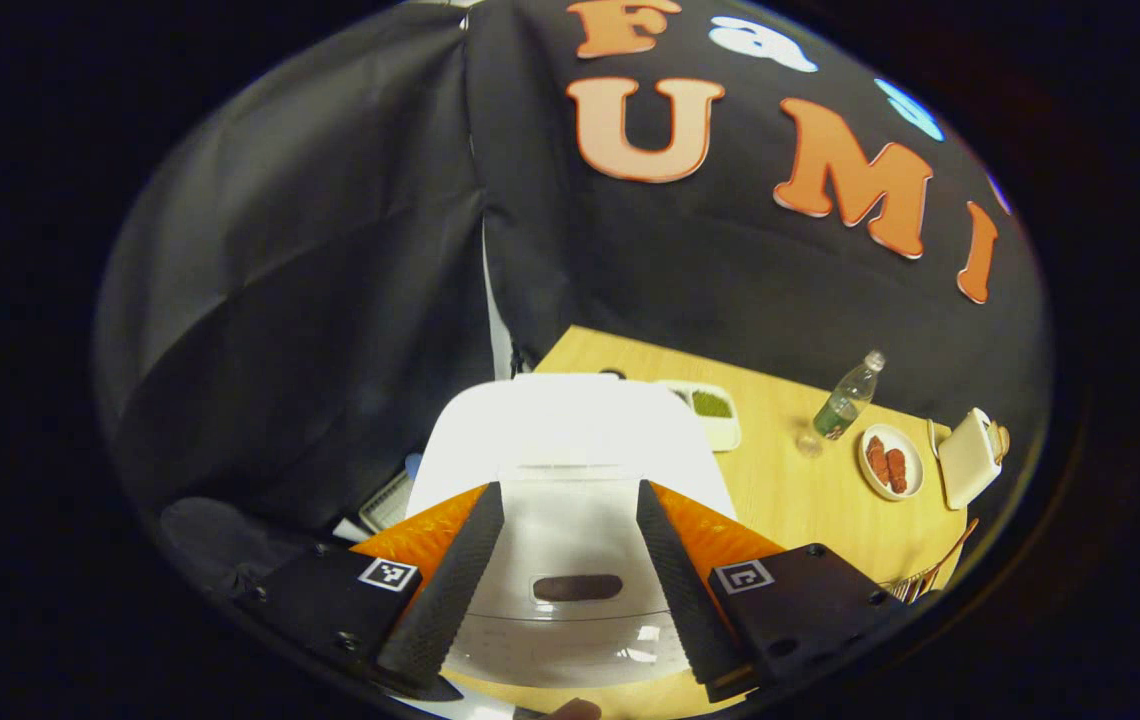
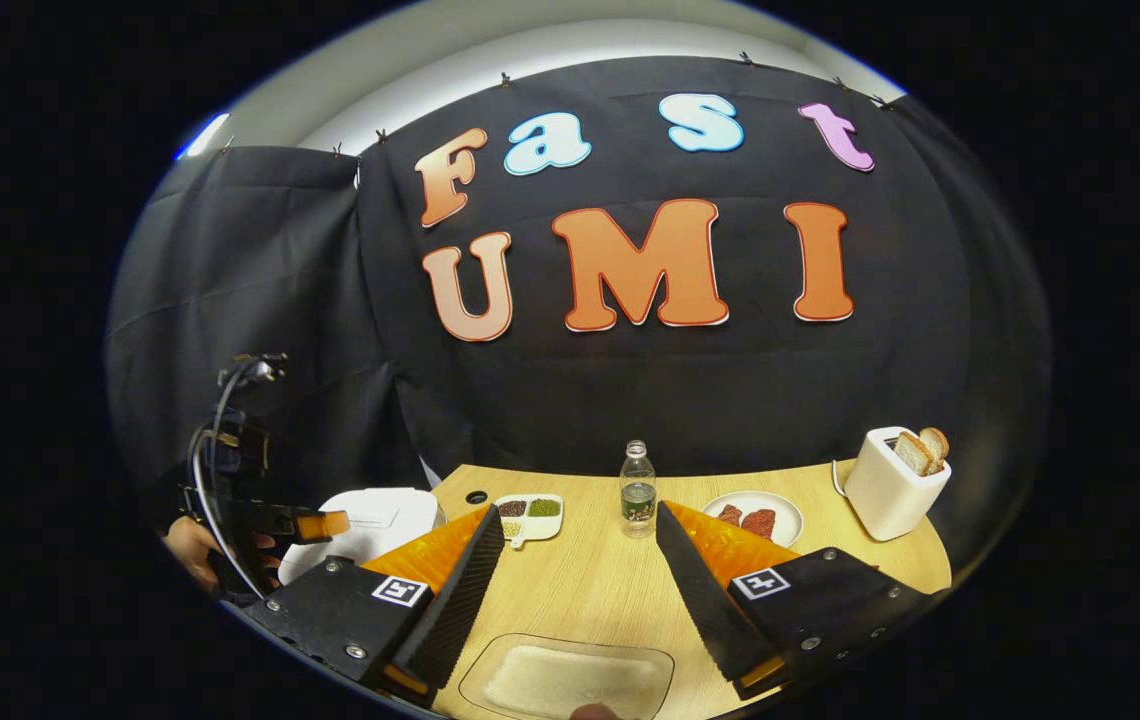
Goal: Close the left gripper, press the button to open the rice cooker; take a wooden spoon from the chopstick holder with the right hand, scoop a spoonful of rice and pour it into the rice cooker, then put the wooden spoon back into the chopstick holder.
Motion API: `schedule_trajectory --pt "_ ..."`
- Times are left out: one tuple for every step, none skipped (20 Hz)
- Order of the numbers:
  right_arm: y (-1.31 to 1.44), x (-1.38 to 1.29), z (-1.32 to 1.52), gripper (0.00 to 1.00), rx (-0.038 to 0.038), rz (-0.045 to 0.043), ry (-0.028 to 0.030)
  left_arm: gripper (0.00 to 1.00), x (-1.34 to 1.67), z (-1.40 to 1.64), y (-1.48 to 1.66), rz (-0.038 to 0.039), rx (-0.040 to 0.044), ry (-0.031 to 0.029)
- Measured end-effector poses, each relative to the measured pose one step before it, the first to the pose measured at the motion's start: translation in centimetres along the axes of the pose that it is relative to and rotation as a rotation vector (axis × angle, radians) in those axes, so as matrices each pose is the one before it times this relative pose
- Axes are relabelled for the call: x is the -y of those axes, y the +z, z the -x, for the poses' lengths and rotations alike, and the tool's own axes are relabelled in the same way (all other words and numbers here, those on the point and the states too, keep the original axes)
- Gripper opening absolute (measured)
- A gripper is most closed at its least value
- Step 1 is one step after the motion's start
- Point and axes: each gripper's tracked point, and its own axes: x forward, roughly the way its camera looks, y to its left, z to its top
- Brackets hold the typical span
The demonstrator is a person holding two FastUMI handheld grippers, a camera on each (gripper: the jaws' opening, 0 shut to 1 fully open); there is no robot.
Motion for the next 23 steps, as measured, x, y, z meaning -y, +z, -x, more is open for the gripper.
schedule_trajectory --pt "0.220 -0.230 0.040 0.95 0.00725 0.00900 0.00403 0.96 0.386 1.656 1.212 -0.01567 0.05868 -0.01196" --pt "0.325 -0.211 -0.010 0.95 0.00896 0.00979 0.00167 0.95 0.451 1.192 1.329 -0.00687 0.04785 -0.01570" --pt "0.322 -0.222 0.079 0.95 0.01256 0.00771 0.00325 0.92 0.540 1.091 1.376 -0.00202 0.04575 -0.01745" --pt "0.394 -0.310 -0.025 0.95 0.01474 0.00465 0.00444 0.95 0.376 1.260 1.272 0.00013 0.04168 -0.01509" --pt "0.298 -0.189 0.080 0.95 0.01218 0.01082 0.00003 0.95 0.189 0.888 1.036 -0.00082 0.04318 -0.01492" --pt "0.286 -0.017 -0.041 0.95 0.01111 0.01476 -0.00480 0.95 0.282 1.011 1.241 0.00068 0.04233 -0.01320" --pt "0.296 -0.082 0.163 0.95 0.01003 0.01613 -0.00575 0.95 0.459 0.581 0.839 -0.00234 0.04082 -0.01592" --pt "0.360 -0.083 0.075 0.95 0.01252 0.01276 -0.00580 0.95 0.256 0.421 0.655 -0.00177 0.03302 -0.01070" --pt "0.604 -0.130 0.190 0.95 0.01462 0.01328 -0.00430 0.92 1.001 -0.065 0.219 0.00031 0.03075 -0.01150" --pt "0.766 -0.085 0.141 0.95 0.02393 0.01087 -0.00289 0.92 0.393 0.517 0.532 0.00655 0.02517 -0.00964" --pt "0.796 -0.182 0.159 0.95 0.02391 0.00728 -0.00154 0.92 0.089 0.659 0.620 0.00408 0.02906 -0.01057" --pt "0.717 -0.287 0.080 0.95 0.02394 0.00716 0.00305 0.92 0.065 0.611 0.522 0.00062 0.02323 -0.00658" --pt "0.606 -0.263 0.056 0.95 0.02613 0.01208 0.00375 0.92 0.051 0.556 0.254 -0.00147 0.02556 -0.00671" --pt "0.716 -0.212 0.081 0.95 0.02430 0.01418 0.00513 0.95 0.116 0.360 0.256 -0.00345 0.01712 -0.00501" --pt "0.403 -0.245 0.167 0.95 0.01980 0.01101 0.00046 0.95 0.029 0.306 -0.057 -0.00906 0.01434 -0.00253" --pt "0.288 -0.212 0.077 0.95 0.01481 0.00124 0.00641 0.95 0.089 0.452 -0.020 -0.01821 0.01213 0.00409" --pt "0.081 -0.270 0.138 0.95 0.01056 -0.00108 0.00479 0.92 0.044 0.936 -0.079 -0.01470 0.01163 -0.00019" --pt "-0.011 -0.085 0.021 0.95 0.00480 0.00006 0.00007 0.90 0.361 0.283 0.019 -0.00754 0.00893 -0.00425" --pt "-0.069 0.202 0.049 0.95 0.00215 0.00600 -0.00094 0.89 0.517 0.363 -0.244 -0.00547 0.00533 -0.00943" --pt "-0.183 0.143 0.138 0.95 -0.00125 0.00508 -0.00161 0.88 0.304 0.145 -0.159 -0.00647 -0.00198 -0.00594" --pt "-0.058 0.009 0.102 0.95 -0.00245 0.00126 0.00098 0.90 -0.027 0.067 -0.373 -0.00358 -0.00676 0.00267" --pt "-0.176 -0.076 0.006 0.95 -0.00139 -0.00384 0.00032 0.92 0.089 0.069 -0.246 0.00595 -0.00993 -0.00403" --pt "-0.222 -0.086 -0.002 0.95 -0.00520 -0.00507 0.00135 0.95 0.150 0.107 0.011 0.01304 -0.00199 -0.00224"
